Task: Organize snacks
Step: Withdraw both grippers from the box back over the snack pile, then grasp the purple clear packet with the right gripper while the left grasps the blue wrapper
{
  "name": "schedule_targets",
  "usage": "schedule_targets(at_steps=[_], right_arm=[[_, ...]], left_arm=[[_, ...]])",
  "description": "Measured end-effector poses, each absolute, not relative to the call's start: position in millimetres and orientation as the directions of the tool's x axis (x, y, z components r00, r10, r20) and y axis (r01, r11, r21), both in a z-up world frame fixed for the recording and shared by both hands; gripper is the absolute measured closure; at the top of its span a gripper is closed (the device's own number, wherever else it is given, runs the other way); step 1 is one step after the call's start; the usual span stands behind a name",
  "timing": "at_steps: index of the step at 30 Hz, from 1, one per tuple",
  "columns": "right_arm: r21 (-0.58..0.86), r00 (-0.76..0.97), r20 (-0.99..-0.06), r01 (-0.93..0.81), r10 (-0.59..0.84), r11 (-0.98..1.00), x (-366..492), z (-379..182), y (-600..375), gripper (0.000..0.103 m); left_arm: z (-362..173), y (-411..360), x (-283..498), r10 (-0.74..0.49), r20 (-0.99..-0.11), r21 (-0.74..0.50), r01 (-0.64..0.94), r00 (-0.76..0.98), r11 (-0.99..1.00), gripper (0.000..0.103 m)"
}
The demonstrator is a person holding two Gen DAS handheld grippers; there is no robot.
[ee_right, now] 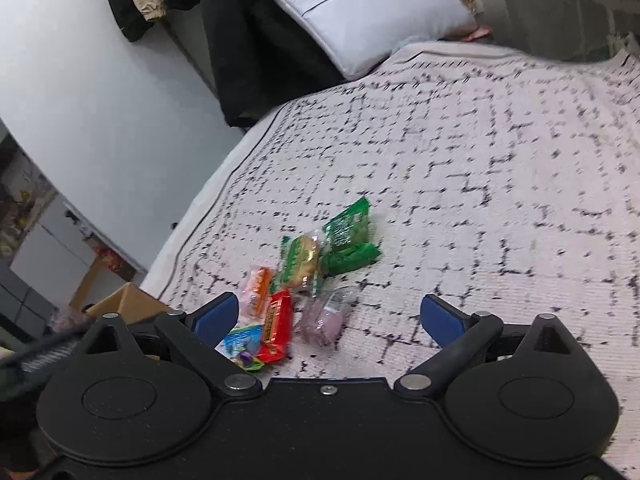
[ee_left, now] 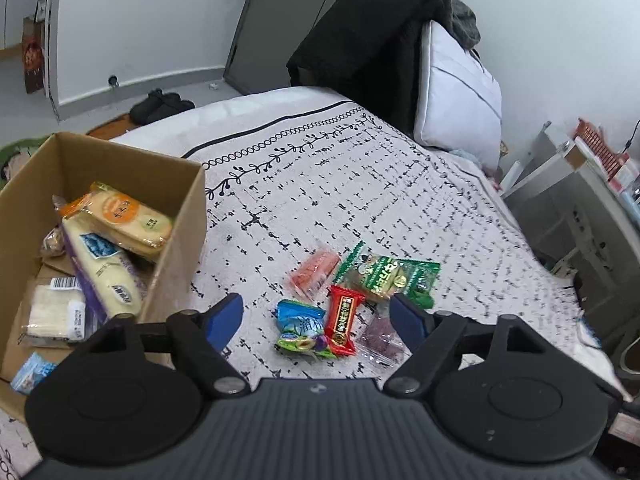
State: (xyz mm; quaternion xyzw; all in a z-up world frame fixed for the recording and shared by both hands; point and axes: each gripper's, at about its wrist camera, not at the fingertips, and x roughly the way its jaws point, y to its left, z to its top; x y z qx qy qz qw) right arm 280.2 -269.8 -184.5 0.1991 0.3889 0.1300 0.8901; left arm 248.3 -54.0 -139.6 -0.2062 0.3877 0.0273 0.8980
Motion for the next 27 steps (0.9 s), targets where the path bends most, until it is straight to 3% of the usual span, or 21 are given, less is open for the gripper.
schedule_targets(at_steps=[4,10,27], right_arm=[[0.509,0.633,-0.636,-0.086,0.441,0.856,286.7,-191.5,-272.2,0.022],[0.521,0.596,-0.653,-0.093,0.466,0.849,294.3,-203.5,-269.3,0.032],[0.509,0.548,-0.68,-0.125,0.487,0.851,307.5,-222.6,-259.5,0.045]], left_arm=[[-150.8,-65.0,255.3,-0.112,-0.724,-0.331,-0.2,0.681,0.922,0.039],[-172.6,-73.7,263.2,-0.067,-0.756,-0.276,-0.225,0.651,0.935,0.057],[-214.0,-82.9,279.7,-0.024,-0.791,-0.256,-0.296,0.611,0.92,0.065]])
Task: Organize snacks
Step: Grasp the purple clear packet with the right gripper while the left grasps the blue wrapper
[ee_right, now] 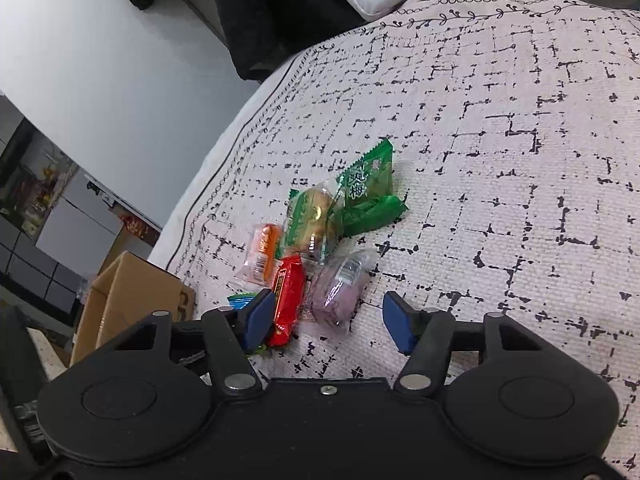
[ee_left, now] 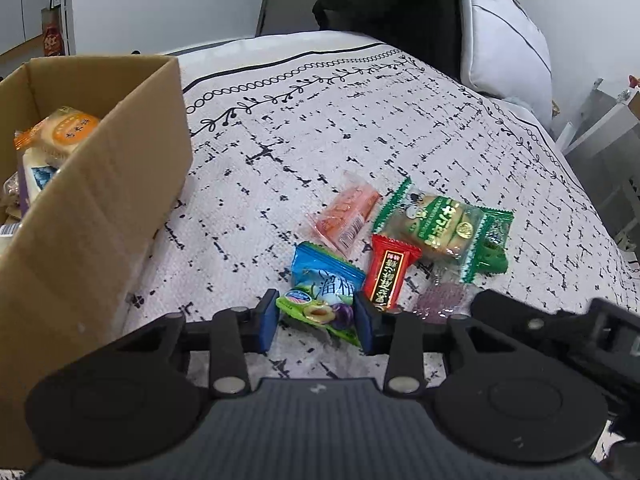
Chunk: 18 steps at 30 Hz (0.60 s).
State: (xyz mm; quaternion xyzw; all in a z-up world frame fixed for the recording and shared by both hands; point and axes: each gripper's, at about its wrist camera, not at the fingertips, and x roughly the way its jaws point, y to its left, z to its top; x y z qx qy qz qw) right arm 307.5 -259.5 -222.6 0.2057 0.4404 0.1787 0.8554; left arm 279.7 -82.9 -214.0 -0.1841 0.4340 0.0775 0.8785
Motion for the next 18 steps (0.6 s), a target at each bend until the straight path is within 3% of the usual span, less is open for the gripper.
schedule_targets(at_steps=[14,17,18], right_arm=[[0.452,0.556,-0.702,-0.135,0.445,0.882,316.8,-228.7,-242.3,0.052],[0.423,0.555,-0.718,-0.134,0.421,0.896,321.4,-229.8,-236.8,0.071],[0.407,0.552,-0.725,-0.138,0.411,0.903,321.0,-229.9,-235.4,0.074]], left_arm=[[-167.8,-70.9,256.1,-0.045,-0.752,-0.296,-0.276,0.658,0.914,0.067],[-156.5,-64.1,249.7,-0.051,-0.741,-0.312,-0.276,0.669,0.909,0.067],[-152.6,-61.4,247.9,-0.052,-0.737,-0.318,-0.277,0.674,0.907,0.067]])
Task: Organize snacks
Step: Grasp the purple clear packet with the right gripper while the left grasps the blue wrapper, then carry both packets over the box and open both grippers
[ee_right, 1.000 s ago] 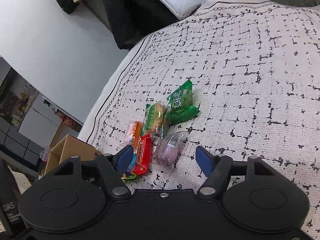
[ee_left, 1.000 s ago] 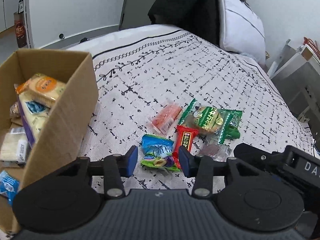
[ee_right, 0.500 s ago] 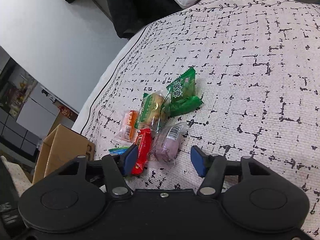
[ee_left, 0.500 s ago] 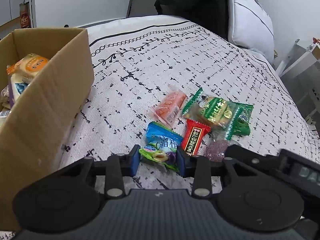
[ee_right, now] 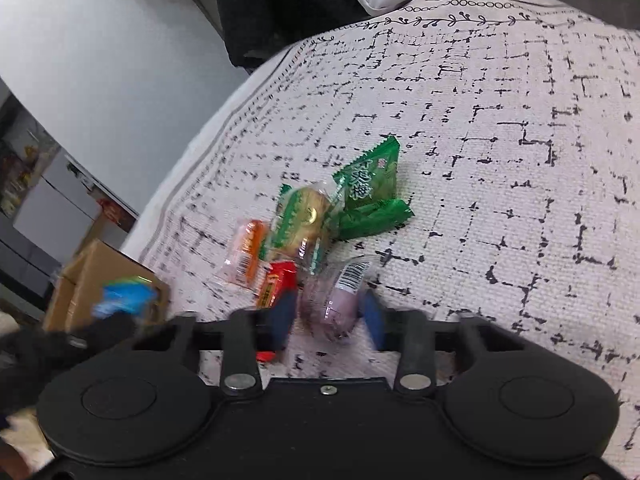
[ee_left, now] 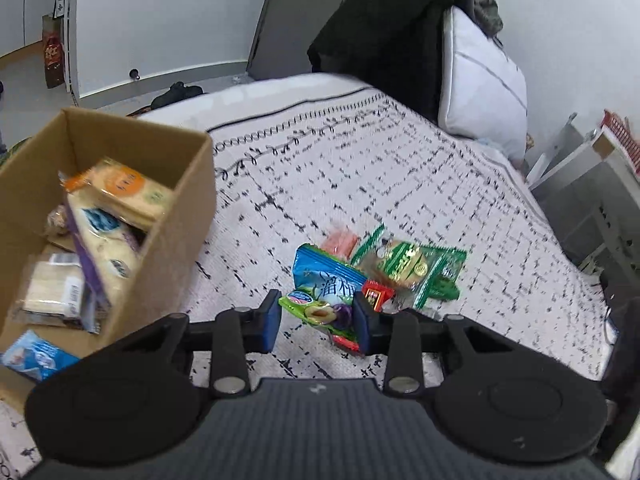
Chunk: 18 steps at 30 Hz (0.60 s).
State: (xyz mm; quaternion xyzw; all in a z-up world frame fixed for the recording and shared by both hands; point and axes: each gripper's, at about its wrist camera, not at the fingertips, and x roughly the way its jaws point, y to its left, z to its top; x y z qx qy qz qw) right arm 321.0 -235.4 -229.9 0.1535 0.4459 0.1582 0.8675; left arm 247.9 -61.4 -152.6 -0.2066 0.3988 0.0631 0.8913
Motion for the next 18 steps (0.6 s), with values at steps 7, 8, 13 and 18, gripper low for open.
schedule_targets(at_steps=[7,8,13,18], right_arm=[[0.386,0.554,-0.74,-0.114,0.381,0.915,299.8,-222.1,-243.4,0.077],[0.381,0.554,-0.743,-0.109,0.375,0.918,295.9,-220.1,-244.7,0.078],[0.366,0.576,-0.735,-0.108,0.358,0.924,278.2,-200.9,-246.8,0.078],[0.371,0.608,-0.703,-0.129,0.369,0.92,265.5,-172.4,-240.1,0.078]], left_arm=[[-127.3,-38.3,232.8,-0.051,-0.712,-0.352,-0.294,0.7,0.888,0.067],[-124.1,-35.5,230.6,-0.053,-0.708,-0.358,-0.293,0.704,0.887,0.067],[-112.8,-24.7,219.4,-0.066,-0.701,-0.371,-0.284,0.71,0.884,0.067],[-101.1,-7.8,207.9,-0.067,-0.688,-0.397,-0.298,0.723,0.868,0.067]])
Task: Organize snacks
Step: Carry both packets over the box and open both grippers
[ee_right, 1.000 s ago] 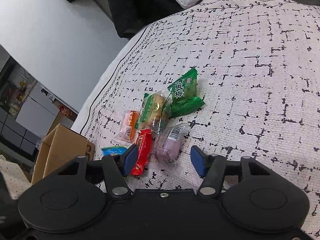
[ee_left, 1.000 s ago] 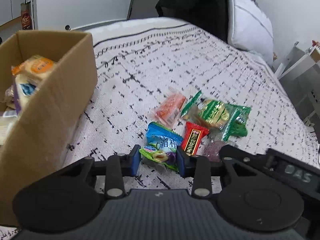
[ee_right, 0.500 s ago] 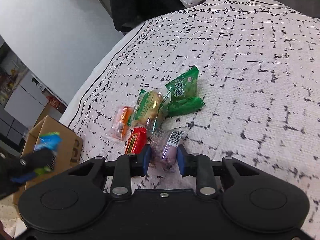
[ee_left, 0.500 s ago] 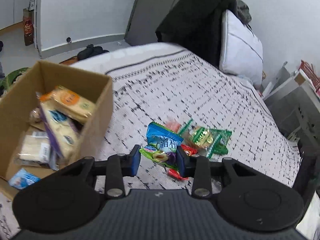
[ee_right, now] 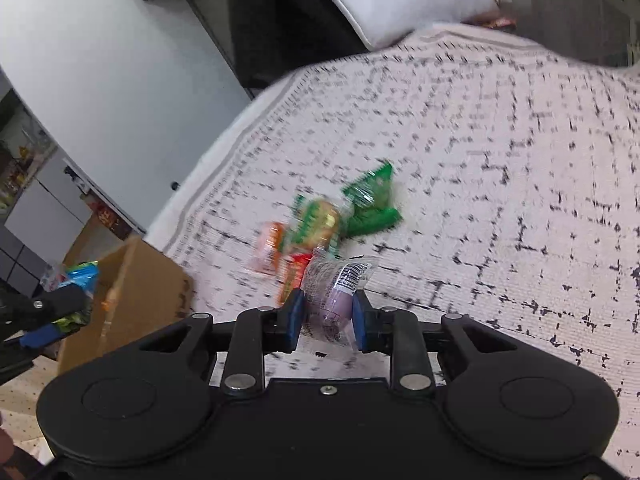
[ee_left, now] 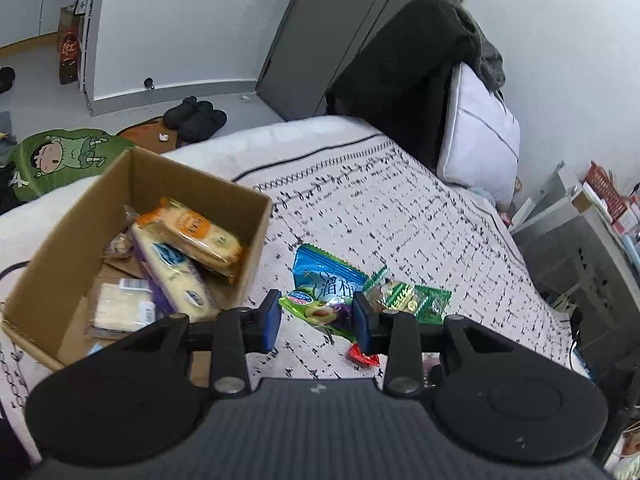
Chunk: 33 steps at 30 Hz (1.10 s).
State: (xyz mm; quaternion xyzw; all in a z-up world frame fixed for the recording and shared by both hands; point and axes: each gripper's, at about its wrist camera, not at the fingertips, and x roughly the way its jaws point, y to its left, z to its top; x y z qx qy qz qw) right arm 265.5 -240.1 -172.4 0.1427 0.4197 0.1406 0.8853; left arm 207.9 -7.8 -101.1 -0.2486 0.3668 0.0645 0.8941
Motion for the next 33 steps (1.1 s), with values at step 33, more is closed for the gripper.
schedule_targets(at_steps=[33], right_arm=[[0.358,0.606,-0.628,-0.331,0.488,0.873,222.0,-85.5,-109.3,0.078]], left_arm=[[-67.4,107.2,163.4,0.007,-0.63,-0.513,-0.422,0.777,0.747,0.067]])
